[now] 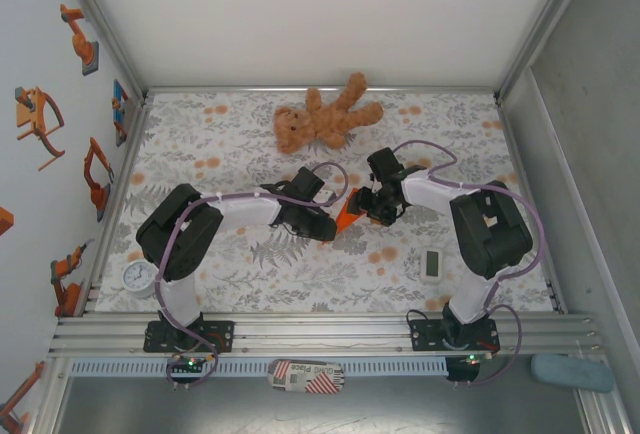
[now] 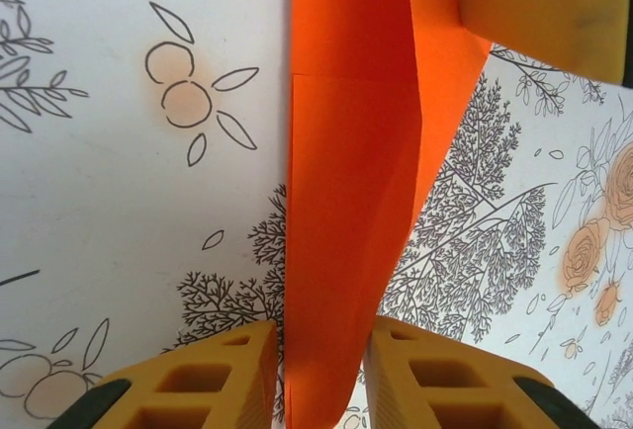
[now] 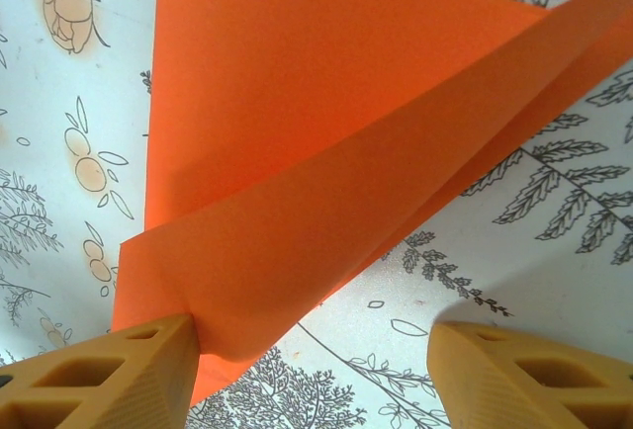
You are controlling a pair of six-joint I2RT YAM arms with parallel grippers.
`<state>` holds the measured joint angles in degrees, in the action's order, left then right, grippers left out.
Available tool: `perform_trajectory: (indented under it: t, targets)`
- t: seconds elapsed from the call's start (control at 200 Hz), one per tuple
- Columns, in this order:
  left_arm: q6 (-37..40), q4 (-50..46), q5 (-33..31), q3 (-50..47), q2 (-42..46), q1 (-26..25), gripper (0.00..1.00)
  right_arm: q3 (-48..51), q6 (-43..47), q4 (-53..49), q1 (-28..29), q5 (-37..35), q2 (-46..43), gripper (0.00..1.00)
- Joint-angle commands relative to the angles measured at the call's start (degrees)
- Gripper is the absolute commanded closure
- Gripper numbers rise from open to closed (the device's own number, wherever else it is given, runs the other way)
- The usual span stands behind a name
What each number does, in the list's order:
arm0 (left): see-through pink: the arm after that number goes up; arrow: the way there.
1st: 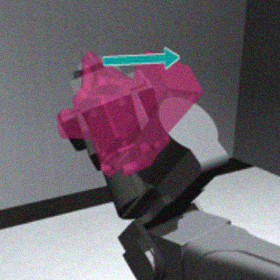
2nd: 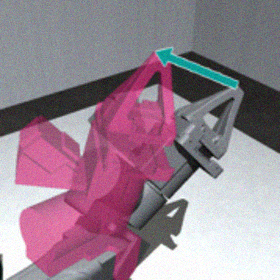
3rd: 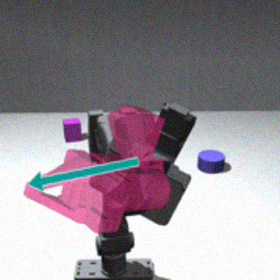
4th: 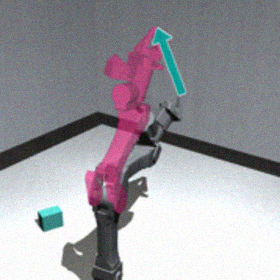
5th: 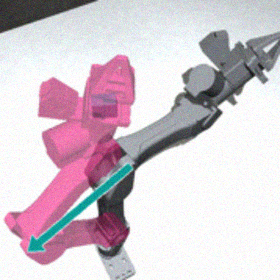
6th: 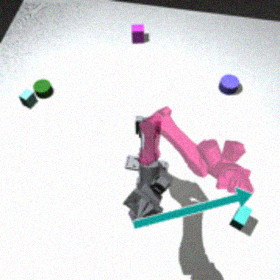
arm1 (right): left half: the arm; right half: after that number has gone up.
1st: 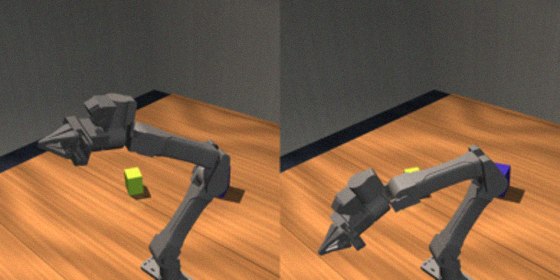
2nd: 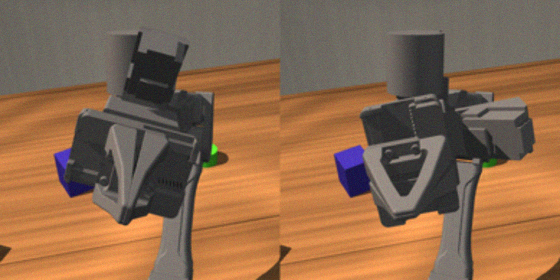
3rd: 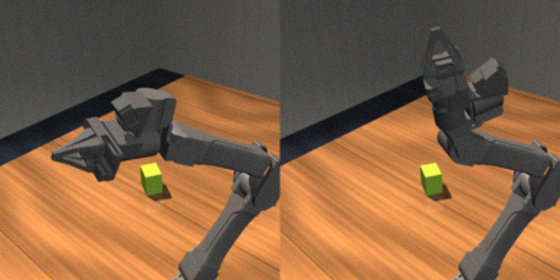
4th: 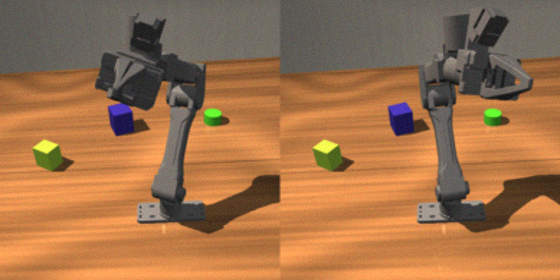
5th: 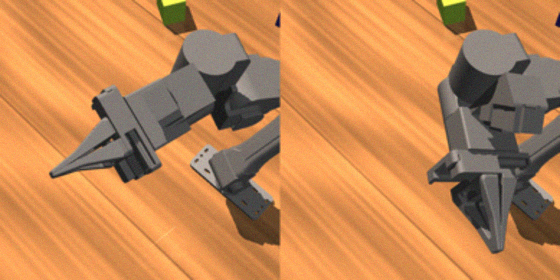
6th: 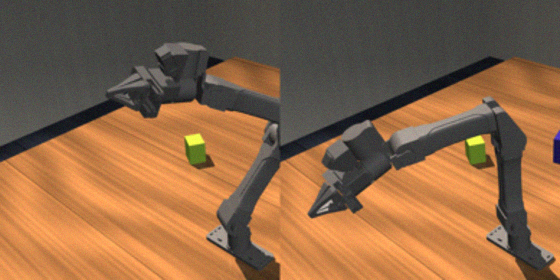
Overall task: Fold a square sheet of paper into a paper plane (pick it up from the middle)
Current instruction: Fold the wing for the fifth time at the center of the table.
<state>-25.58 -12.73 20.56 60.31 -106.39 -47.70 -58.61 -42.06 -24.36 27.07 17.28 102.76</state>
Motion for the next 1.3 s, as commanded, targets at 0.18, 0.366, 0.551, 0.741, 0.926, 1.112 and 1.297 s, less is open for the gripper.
perform_trajectory:
  t: [0.18, 0.366, 0.551, 0.741, 0.926, 1.112, 1.297]
  targets:
    - [1.4, -1.8, -0.8, 0.1, -2.7, -0.1, 0.78, 2.4, 0.4, 7.6, 0.4, -5.1, 11.0, 0.36]
    - [1.3, -2.0, -0.7, 0.2, -3.6, 0.0, 0.81, 1.7, 0.5, 6.8, 0.4, -5.5, 12.4, 0.36]
    - [1.2, -2.0, -0.7, 0.1, -4.0, 0.0, 0.8, 1.6, 0.7, 6.6, 0.4, -5.9, 13.4, 0.36]
    - [1.2, -2.5, -0.9, 0.4, -3.0, 0.0, 0.78, 2.3, 1.3, 7.0, 0.4, -5.9, 13.4, 0.36]
    - [1.0, -3.8, -1.9, 1.8, 1.5, -0.1, 0.69, 2.3, 1.7, 6.9, 0.4, -6.2, 13.6, 0.36]
    - [-0.1, -3.8, -5.1, 2.5, 6.7, -0.2, 0.61, 2.1, 1.7, 6.8, 0.4, -6.4, 14.1, 0.36]
    - [-2.5, 0.8, -4.1, 0.6, 8.6, -0.6, 0.69, 1.9, 1.8, 6.8, 0.4, -6.2, 14.8, 0.35]
